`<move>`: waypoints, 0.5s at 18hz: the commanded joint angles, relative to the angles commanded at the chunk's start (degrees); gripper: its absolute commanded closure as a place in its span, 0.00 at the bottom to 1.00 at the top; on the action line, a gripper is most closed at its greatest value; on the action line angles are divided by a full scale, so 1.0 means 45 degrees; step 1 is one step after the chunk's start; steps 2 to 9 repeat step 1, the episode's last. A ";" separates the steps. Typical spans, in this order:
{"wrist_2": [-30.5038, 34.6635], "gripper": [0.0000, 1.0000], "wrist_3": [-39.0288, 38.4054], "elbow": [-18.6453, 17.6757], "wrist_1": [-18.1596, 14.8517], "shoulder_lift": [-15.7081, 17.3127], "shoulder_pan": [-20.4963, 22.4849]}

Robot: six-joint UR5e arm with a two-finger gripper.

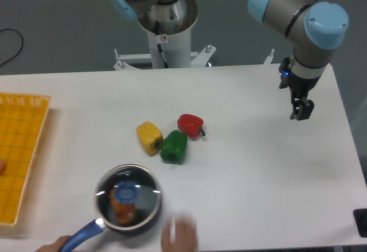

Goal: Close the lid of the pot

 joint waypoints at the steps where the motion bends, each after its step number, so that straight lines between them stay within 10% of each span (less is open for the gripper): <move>1: -0.0020 0.00 0.0000 0.0000 0.0019 0.0000 0.0000; 9: -0.0020 0.00 0.0000 0.0000 0.0019 0.0000 0.0000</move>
